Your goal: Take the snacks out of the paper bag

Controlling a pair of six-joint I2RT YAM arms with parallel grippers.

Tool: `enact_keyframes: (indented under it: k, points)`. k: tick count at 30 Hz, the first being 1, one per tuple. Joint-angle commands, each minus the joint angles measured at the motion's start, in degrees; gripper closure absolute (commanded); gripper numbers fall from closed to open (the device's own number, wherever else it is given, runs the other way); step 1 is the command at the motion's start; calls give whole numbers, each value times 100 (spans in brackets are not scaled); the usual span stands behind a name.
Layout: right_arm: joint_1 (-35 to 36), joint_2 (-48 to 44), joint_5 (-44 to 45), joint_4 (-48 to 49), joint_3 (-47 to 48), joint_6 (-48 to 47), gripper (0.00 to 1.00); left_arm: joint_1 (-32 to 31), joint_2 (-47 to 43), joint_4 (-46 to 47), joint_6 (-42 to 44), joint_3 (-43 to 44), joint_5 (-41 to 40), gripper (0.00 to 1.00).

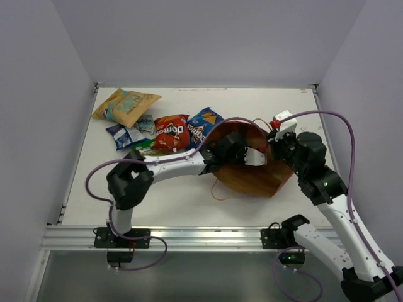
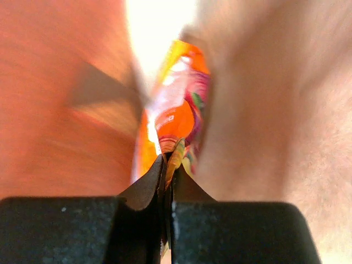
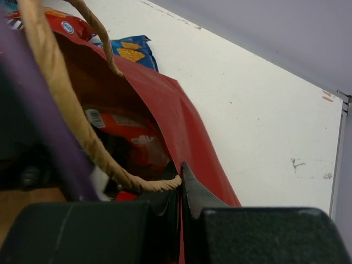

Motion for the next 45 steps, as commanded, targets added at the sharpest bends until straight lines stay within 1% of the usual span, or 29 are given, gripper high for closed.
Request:
enact_keyframes:
  k: [1, 4, 5, 7, 8, 10, 12, 13, 15, 16, 18, 20, 21, 23, 24, 26, 27, 29, 30, 32, 33, 34, 35, 36, 37, 38, 41, 42, 45]
  points:
    - [23, 63, 277, 322, 20, 57, 100, -201, -1743, -104, -552, 234, 430, 100]
    - [14, 177, 584, 322, 20, 57, 100, -228, -2519, -483, -1132, 401, 763, 100]
    - [22, 195, 654, 322, 20, 48, 100, -228, -3017, -528, -1246, 410, 765, 100]
    - [22, 283, 909, 322, 38, 57, 100, -219, -3459, -720, -1511, 454, 616, 100]
    - [22, 309, 962, 322, 47, 48, 100, -228, -3827, -826, -1572, 481, 233, 100]
    - [14, 397, 1164, 330, 82, 92, 100, -219, -4276, -1150, -1704, 577, -321, 99]
    - [14, 467, 1261, 322, 143, 153, 100, -219, -4533, -1336, -1845, 639, -683, 99]
    - [-4, 546, 1366, 322, 161, 189, 100, -219, -4734, -1494, -1871, 630, -1103, 99]
    - [-13, 608, 1481, 313, 213, 250, 100, -210, -4867, -1723, -1924, 561, -1501, 99]
    - [-39, 669, 1586, 313, 240, 277, 100, -202, -4955, -1907, -1916, 464, -1851, 99]
    - [-74, 731, 1657, 269, 327, 356, 100, -184, -5034, -2013, -2003, 62, -2012, 99]
    - [-162, 801, 1727, 208, 441, 478, 100, -166, -5079, -2023, -2291, -221, -1952, 99]
    - [-188, 819, 1736, 181, 486, 523, 100, -166, -5096, -1866, -2363, -588, -1899, 99]
    - [-294, 880, 1736, 32, 591, 619, 100, -158, -5105, -1768, -2582, -915, -1670, 99]
    - [-329, 889, 1727, -12, 713, 724, 100, -157, -5096, -1576, -2758, -1282, -1652, 99]
    - [-408, 898, 1718, -161, 863, 830, 100, -157, -5044, -1435, -2995, -1601, -1556, 98]
    - [-417, 907, 1736, -205, 916, 874, 100, -157, -5026, -1112, -3179, -2002, -1503, 98]
    - [-452, 925, 1745, -346, 1004, 936, 100, -157, -4939, -899, -3365, -2330, -1266, 98]
    - [-470, 933, 1745, -373, 1083, 988, 100, -157, -4895, -602, -3609, -2636, -1292, 98]
    - [-496, 933, 1727, -469, 1136, 989, 100, -157, -4719, -354, -3691, -2937, -1309, 96]
    - [-505, 925, 1684, -478, 1197, 1172, 100, -157, -4631, -144, -3804, -3190, -1405, 85]
    - [-548, 925, 1631, -487, 1224, 1199, 100, -157, -4465, -72, -3840, -3297, -1624, 69]
    - [-575, 925, 1578, -522, 1250, 1217, 100, -157, -4385, -45, -3849, -3359, -1739, 51]
    - [-601, 933, 1526, -531, 1320, 1278, 100, -157, -4315, -36, -3875, -3360, -1871, 20]
    - [-680, 977, 1386, -548, 1365, 1314, 100, -157, -4218, -149, -3893, -3282, -2124, 9]
    - [-698, 1021, 1298, -601, 1426, 1349, 100, -157, -4217, -246, -3928, -3177, -2231, 1]
    - [-839, 1258, 999, -706, 1707, 1507, 100, -44, -4314, -519, -3955, -2676, -2513, 0]
    - [-882, 1346, 911, -733, 1882, 1620, 100, 0, -4340, -737, -4146, -2361, -2548, 0]
    - [-1137, 1767, 717, -874, 2305, 1841, 100, 229, -4533, -1055, -4358, -1720, -2601, 0]
